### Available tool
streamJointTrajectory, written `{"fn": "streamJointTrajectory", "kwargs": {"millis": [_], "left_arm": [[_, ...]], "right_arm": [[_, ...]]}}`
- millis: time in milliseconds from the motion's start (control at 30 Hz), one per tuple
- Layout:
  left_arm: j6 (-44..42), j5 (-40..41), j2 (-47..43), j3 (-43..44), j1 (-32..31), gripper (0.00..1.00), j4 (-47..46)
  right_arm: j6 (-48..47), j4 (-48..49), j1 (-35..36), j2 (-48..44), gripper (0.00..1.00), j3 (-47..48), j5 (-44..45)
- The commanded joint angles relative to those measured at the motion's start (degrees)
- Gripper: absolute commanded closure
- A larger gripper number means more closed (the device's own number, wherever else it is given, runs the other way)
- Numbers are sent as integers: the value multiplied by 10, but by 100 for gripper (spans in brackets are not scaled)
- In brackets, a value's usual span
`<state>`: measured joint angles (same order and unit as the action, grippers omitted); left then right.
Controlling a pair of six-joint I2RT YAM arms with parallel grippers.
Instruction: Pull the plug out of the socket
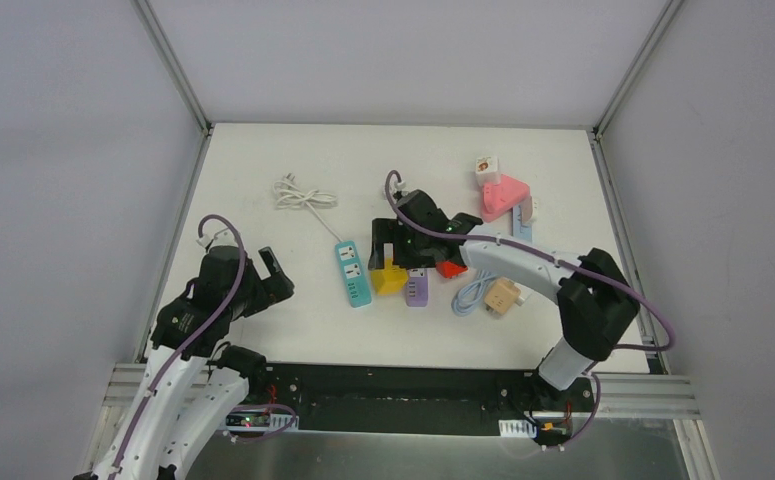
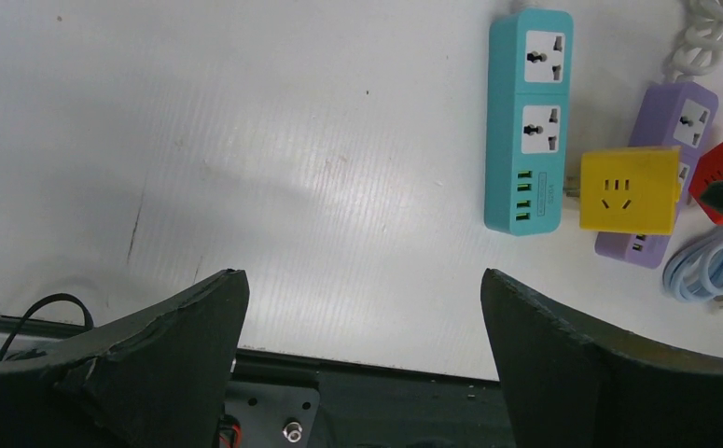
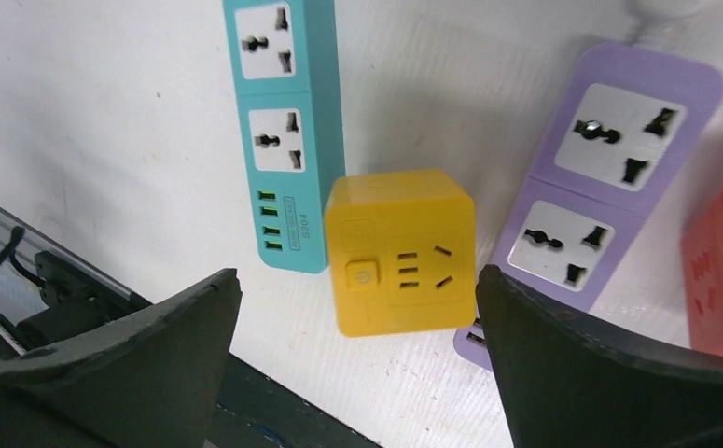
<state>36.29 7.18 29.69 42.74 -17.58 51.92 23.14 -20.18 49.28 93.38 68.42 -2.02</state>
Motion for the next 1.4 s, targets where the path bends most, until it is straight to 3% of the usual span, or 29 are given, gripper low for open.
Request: {"fn": "streamJointTrajectory", "kwargs": {"millis": [0,167,333,633,800,1033,1367], "left_arm": [[-22,12,-42,24,1,1,33],[-36,-23,-93,21,1,2,18],[-40,-59,-92,24,1,4,-27],[-11,-156,42,12,1,8,-280],[3,-204,150,36,1,13,-383],[9,-221,249,57,1,15,-427],[14,-274,318,69,-29,17,-431]], "right_arm": [[-6,-41,1,-92,0,28,95],[-18,-100,-27,-177,0,16,233],[-51,-95,-124,-229,0,4,306],[-72,-93,-374,-80,4,78,216],[-94,-89,-448,25,8,106,151],[-98,-85,-491,112,31,125,35],[-84,-62,-488,118,74,108,0]]}}
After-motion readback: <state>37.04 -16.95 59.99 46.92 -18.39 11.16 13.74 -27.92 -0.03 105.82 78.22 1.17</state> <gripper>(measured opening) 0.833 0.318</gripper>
